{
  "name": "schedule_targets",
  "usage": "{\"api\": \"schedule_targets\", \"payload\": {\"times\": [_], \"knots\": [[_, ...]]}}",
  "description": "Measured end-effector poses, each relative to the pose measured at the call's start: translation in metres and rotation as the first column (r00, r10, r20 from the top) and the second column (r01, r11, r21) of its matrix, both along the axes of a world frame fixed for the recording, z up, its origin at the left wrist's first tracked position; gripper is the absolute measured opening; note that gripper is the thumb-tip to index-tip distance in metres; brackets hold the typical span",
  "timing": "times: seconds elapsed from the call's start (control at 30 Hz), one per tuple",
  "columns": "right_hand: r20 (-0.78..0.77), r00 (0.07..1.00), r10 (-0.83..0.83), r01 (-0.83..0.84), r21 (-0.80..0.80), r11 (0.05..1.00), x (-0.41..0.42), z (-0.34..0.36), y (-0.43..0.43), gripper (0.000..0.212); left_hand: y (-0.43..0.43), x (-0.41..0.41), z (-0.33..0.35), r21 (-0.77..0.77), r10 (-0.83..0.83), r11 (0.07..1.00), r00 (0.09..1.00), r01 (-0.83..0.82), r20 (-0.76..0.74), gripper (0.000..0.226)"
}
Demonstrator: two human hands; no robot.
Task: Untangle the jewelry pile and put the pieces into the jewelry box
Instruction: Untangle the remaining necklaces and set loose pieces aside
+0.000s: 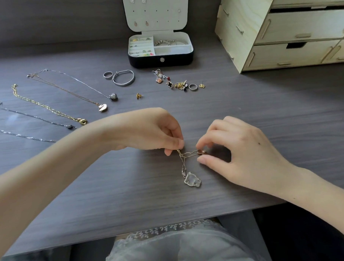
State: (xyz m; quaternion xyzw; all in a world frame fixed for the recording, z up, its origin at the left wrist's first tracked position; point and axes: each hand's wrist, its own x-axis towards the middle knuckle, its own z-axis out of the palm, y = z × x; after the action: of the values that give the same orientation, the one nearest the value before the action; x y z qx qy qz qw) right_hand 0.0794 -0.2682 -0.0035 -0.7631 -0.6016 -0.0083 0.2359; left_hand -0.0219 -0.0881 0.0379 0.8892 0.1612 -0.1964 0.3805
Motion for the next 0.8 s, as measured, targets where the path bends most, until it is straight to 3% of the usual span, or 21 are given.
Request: {"api": "schedule_targets", "payload": {"times": [0.43, 0.67, 0.8], "knots": [[-0.209, 0.978, 0.000, 0.000, 0.000, 1.000, 0.004, 0.009, -0.001, 0.014, -0.004, -0.003, -0.002, 0.029, 0.011, 1.000, 0.997, -0.013, 0.070, 0.007], [-0.396, 0.918, -0.014, 0.028, 0.030, 0.999, 0.010, 0.018, 0.001, 0.020, 0.000, -0.004, 0.000, -0.084, 0.050, 0.995, 0.997, -0.045, 0.052, 0.009], [-0.512, 0.859, 0.015, 0.032, 0.081, 0.996, 0.014, 0.022, 0.004, 0.008, 0.003, -0.004, 0.003, -0.140, 0.077, 0.988, 0.996, -0.069, 0.050, 0.016]]}}
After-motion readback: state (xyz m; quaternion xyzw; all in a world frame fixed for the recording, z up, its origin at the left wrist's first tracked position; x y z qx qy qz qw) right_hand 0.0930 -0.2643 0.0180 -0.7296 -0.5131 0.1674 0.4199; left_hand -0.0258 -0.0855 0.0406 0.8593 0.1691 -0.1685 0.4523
